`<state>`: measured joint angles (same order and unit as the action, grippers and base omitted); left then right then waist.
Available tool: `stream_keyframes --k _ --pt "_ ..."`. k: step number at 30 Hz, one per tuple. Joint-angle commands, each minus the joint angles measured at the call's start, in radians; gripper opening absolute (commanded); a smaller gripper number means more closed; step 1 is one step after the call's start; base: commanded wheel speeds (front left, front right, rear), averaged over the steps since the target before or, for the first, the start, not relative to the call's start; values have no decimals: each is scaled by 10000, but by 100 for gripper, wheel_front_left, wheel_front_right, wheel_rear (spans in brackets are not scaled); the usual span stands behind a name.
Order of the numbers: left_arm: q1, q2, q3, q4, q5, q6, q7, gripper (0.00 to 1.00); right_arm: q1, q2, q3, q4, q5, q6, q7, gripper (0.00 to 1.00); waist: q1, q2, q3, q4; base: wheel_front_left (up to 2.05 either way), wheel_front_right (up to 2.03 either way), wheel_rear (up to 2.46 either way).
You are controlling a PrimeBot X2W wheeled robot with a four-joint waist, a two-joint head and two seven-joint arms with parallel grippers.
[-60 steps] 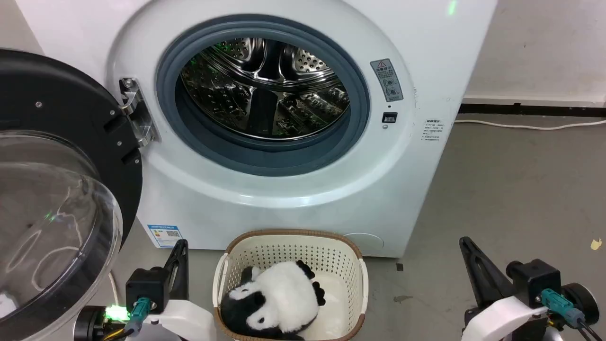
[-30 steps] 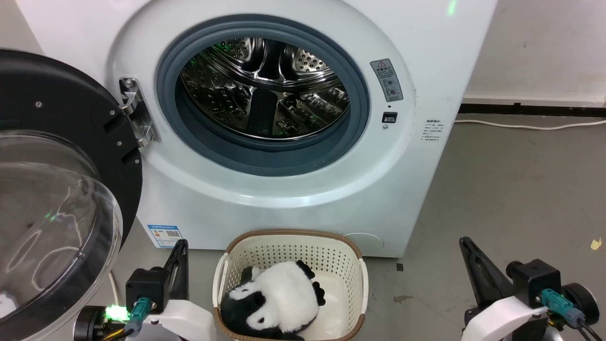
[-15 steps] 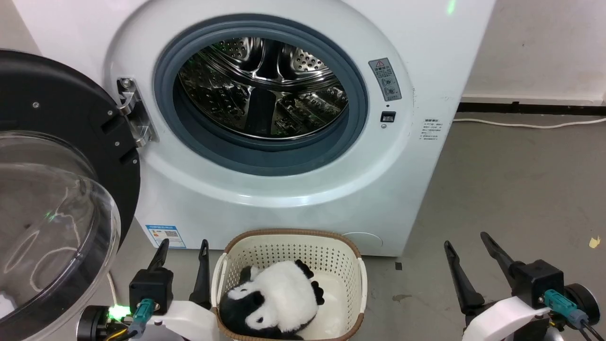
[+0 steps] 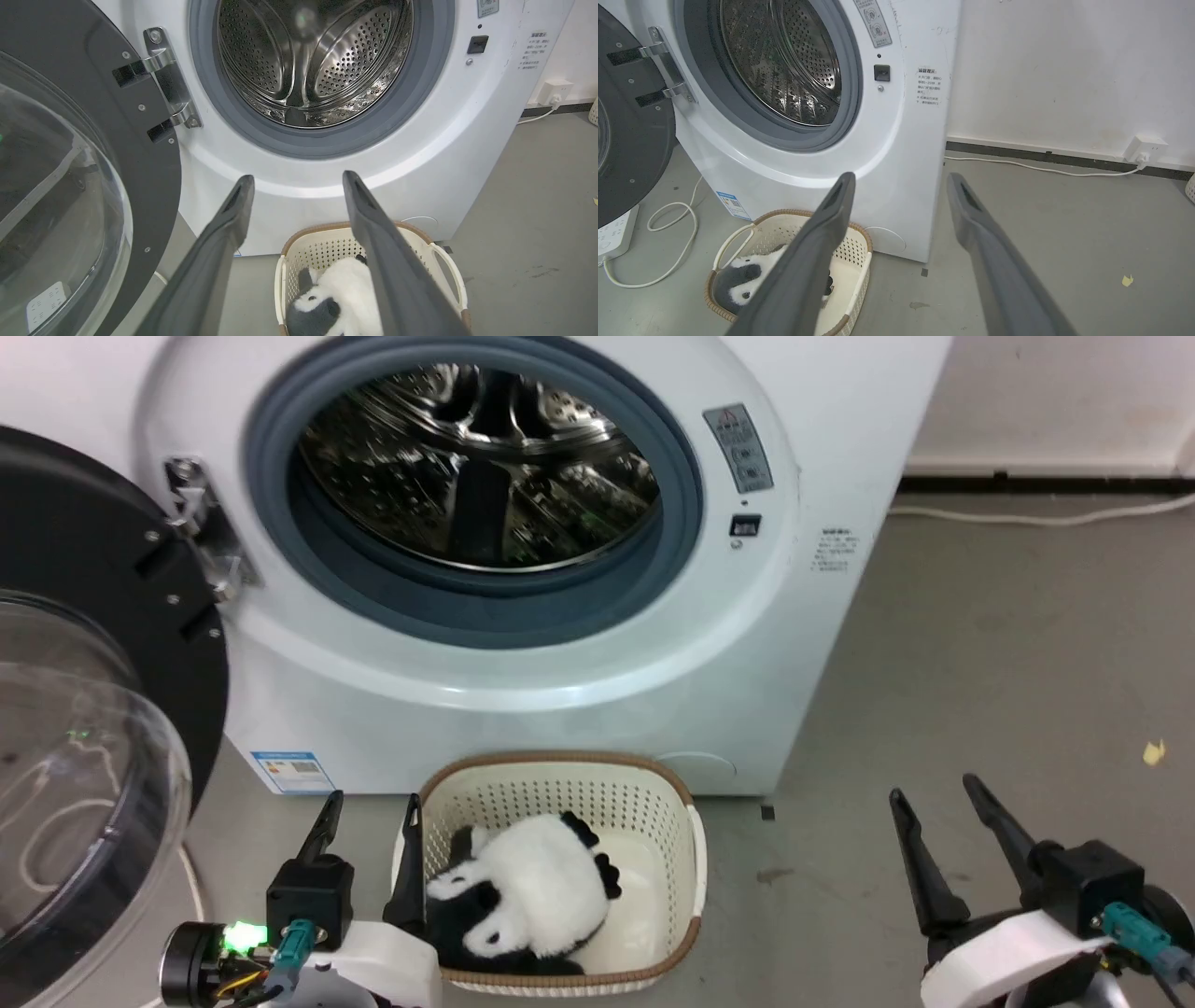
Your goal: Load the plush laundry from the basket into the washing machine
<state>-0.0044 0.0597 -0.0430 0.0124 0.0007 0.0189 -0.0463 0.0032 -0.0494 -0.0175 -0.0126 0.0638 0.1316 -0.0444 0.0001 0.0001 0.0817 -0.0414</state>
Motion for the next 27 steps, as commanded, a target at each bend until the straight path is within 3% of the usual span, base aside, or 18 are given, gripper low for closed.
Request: stream_keyframes --k 1,27 --pt "-163 90 -44 60 59 72 -87 100 -232 -2 -30 -84 106 -2 -107 100 -1 -1 169 -107 0 0 0" --pt "-1575 830 -722 2412 29 -177 -567 100 -956 -4 153 -256 1098 -4 -691 100 -1 -1 2303 -1248 0 0 0"
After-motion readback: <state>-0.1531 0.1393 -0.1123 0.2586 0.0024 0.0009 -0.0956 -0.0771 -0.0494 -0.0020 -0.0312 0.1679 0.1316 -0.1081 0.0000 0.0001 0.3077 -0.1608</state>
